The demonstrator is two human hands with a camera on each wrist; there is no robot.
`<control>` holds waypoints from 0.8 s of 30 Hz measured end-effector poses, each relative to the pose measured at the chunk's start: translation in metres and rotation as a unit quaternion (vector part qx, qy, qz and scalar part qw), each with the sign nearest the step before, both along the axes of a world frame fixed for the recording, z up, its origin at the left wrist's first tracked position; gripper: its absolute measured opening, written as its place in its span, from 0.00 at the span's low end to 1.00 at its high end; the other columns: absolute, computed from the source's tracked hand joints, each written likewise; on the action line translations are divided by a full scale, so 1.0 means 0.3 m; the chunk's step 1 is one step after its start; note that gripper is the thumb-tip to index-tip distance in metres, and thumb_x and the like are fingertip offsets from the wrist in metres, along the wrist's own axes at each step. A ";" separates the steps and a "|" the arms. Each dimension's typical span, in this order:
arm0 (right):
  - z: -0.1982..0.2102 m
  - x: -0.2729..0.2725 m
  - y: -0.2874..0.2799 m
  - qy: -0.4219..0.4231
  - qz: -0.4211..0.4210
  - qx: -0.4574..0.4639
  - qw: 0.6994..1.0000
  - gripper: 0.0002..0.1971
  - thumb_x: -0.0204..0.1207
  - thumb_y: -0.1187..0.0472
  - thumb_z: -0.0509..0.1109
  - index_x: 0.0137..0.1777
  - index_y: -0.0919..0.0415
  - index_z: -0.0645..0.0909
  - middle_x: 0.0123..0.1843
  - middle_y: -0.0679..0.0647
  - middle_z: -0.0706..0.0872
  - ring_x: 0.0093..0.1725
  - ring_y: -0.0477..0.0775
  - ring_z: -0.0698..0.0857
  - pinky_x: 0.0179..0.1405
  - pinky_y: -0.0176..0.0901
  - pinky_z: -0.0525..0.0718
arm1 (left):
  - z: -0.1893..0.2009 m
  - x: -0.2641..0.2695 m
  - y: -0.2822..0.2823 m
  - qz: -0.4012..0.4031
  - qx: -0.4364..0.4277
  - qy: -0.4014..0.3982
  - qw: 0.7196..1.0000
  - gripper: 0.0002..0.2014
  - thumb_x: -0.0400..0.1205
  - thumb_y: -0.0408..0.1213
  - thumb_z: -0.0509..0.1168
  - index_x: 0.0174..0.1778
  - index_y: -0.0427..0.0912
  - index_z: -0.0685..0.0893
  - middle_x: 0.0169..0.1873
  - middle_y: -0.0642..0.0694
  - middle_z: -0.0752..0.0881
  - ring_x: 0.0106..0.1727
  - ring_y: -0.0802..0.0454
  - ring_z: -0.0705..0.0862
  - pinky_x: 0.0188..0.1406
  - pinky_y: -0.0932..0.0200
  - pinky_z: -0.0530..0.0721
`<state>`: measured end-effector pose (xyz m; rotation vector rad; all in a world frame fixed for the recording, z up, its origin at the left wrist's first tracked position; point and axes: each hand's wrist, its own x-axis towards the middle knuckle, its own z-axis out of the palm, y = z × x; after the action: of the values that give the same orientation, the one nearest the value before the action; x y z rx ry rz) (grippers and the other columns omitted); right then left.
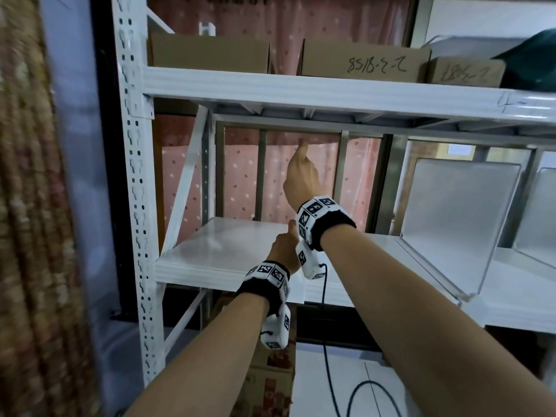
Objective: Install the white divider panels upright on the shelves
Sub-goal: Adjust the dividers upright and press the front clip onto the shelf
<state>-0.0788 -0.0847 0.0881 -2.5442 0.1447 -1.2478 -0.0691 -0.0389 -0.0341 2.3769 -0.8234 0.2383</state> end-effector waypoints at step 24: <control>-0.042 -0.033 -0.058 0.085 0.097 0.158 0.979 0.37 0.87 0.62 0.56 0.85 0.48 0.34 0.50 0.68 0.83 0.42 0.65 0.84 0.42 0.49 0.83 | 0.002 -0.028 0.049 -0.008 -0.051 0.020 0.998 0.11 0.82 0.27 0.58 0.60 0.36 0.71 0.45 0.31 0.84 0.46 0.35 0.83 0.42 0.49 0.80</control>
<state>-0.0888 -0.1021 0.0754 -2.3198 0.1183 -0.8575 -0.0775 -0.0242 -0.0337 2.2714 -0.7916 0.2204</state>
